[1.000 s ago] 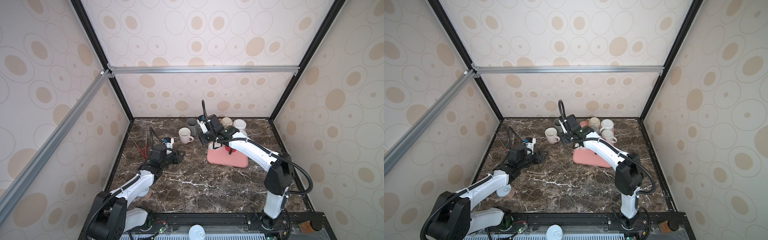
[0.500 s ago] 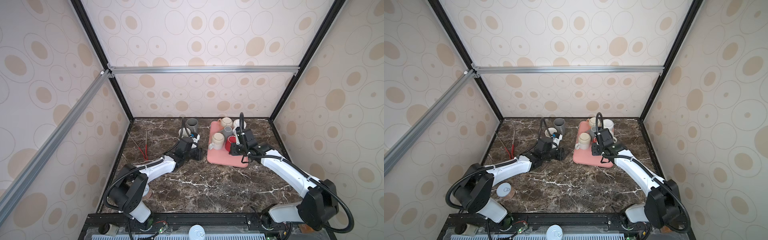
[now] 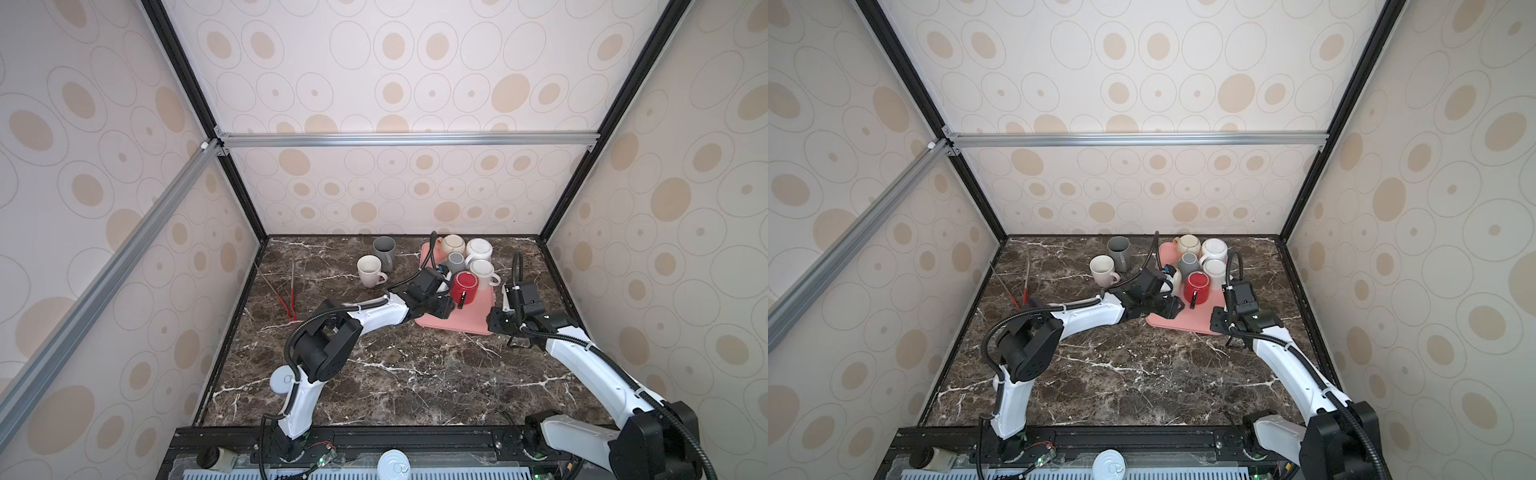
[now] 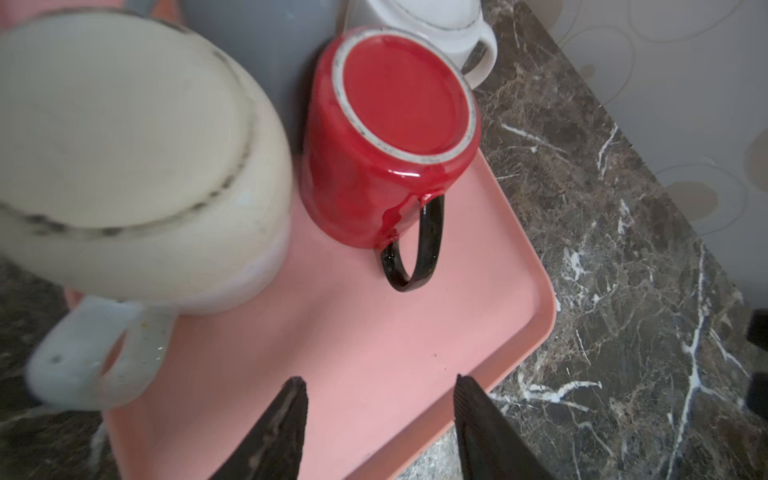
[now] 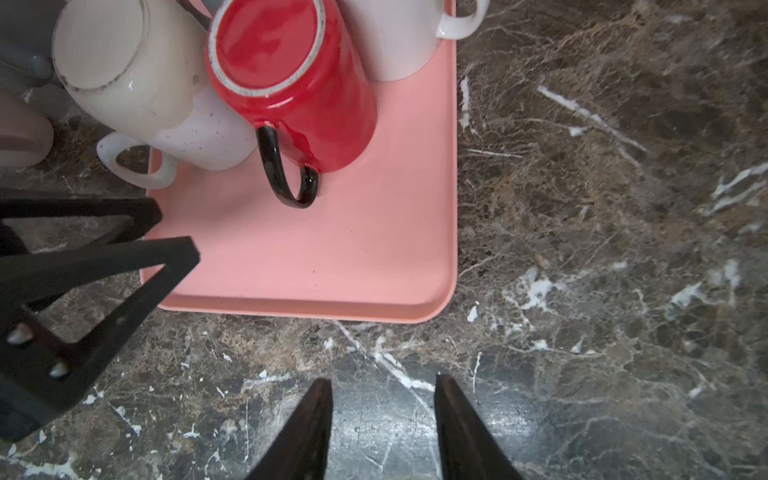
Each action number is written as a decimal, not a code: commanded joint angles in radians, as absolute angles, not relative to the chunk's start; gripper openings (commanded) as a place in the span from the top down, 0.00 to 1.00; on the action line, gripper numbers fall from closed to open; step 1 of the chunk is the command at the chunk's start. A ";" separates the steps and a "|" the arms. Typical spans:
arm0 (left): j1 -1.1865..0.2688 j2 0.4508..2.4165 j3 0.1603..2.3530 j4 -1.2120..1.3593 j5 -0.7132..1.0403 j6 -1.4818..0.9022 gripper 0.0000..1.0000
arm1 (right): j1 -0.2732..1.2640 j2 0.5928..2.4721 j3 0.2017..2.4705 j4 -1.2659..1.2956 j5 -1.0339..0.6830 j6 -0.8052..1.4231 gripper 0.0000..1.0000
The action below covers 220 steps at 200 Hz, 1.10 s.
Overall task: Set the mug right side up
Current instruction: 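Grasp the upside-down red mug's handle on the tray with the left gripper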
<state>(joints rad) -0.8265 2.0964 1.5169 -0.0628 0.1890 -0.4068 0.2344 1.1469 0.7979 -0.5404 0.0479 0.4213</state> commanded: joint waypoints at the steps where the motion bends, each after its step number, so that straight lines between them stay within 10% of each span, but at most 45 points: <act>1: -0.852 2.152 1.643 -0.172 0.119 -0.374 0.41 | 0.230 1.126 0.762 -0.571 0.018 0.442 0.56; 65: -0.871 2.360 1.940 -0.328 -0.064 -0.401 0.39 | 0.229 1.098 0.732 -0.582 -0.034 0.448 0.56; 114: -0.877 2.444 2.056 -0.372 -0.114 -0.394 0.60 | 0.229 1.059 0.717 -0.592 -0.049 0.448 0.56; 148: -0.893 2.379 1.950 -0.325 -0.139 -0.365 0.87 | 0.229 1.037 0.704 -0.591 -0.046 0.446 0.55; 220: -0.911 2.071 1.461 -0.119 -0.097 -0.355 0.84 | 0.229 1.062 0.703 -0.575 -0.074 0.448 0.55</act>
